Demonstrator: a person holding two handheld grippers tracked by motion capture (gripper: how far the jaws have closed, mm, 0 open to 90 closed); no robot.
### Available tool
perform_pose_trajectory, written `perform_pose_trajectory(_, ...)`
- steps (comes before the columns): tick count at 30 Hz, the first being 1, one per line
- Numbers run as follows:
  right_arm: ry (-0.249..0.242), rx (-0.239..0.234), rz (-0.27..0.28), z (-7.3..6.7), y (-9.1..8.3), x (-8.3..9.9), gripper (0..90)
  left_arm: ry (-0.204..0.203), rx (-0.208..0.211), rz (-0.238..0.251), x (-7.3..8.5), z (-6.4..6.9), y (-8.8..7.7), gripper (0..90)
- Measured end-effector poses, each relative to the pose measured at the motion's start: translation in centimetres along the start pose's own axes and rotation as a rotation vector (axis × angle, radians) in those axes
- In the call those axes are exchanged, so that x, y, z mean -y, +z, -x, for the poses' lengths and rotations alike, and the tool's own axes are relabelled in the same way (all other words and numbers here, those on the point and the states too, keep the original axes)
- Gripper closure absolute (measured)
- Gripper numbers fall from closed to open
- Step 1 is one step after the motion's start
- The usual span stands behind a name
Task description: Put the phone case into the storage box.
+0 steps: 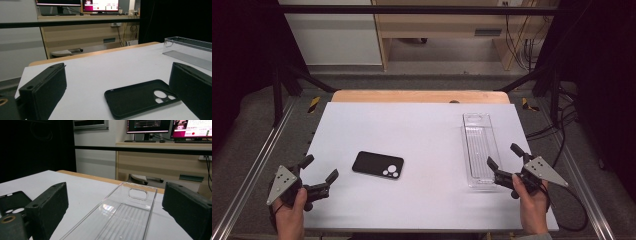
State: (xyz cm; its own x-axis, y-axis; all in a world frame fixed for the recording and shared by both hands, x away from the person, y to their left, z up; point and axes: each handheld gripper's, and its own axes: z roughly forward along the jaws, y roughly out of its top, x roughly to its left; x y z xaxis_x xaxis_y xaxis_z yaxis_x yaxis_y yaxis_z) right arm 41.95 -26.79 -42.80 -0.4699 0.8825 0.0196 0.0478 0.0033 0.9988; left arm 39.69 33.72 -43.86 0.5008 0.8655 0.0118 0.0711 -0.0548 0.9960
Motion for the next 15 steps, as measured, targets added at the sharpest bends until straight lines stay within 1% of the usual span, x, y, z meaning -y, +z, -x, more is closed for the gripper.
perform_pose_trajectory(3, -0.005, 0.003, -0.016, -0.10, 0.18, 0.12, 6.5, -0.008, 0.003, -0.016, 0.08, 0.09, 0.22, 1.5)
perform_pose_trajectory(5, -0.009, 0.007, -0.015, -0.15, 0.15, 0.09, 6.4, -0.014, 0.009, -0.028, 0.13, 0.19, 0.31, 1.5)
perform_pose_trajectory(8, -0.009, 0.020, -0.015, -0.21, -0.07, -0.04, 6.1, -0.014, 0.011, -0.027, 0.02, 0.34, 0.23, 1.6)
perform_pose_trajectory(13, -0.001, 0.061, -0.014, -0.26, -0.23, -0.08, 5.4, -0.015, 0.016, -0.035, 0.11, 0.33, 0.44, 1.5)
perform_pose_trajectory(15, -0.007, 0.080, -0.031, -0.39, -0.22, -0.11, 5.2, -0.014, 0.016, -0.035, 0.12, 0.32, 0.48, 1.5)
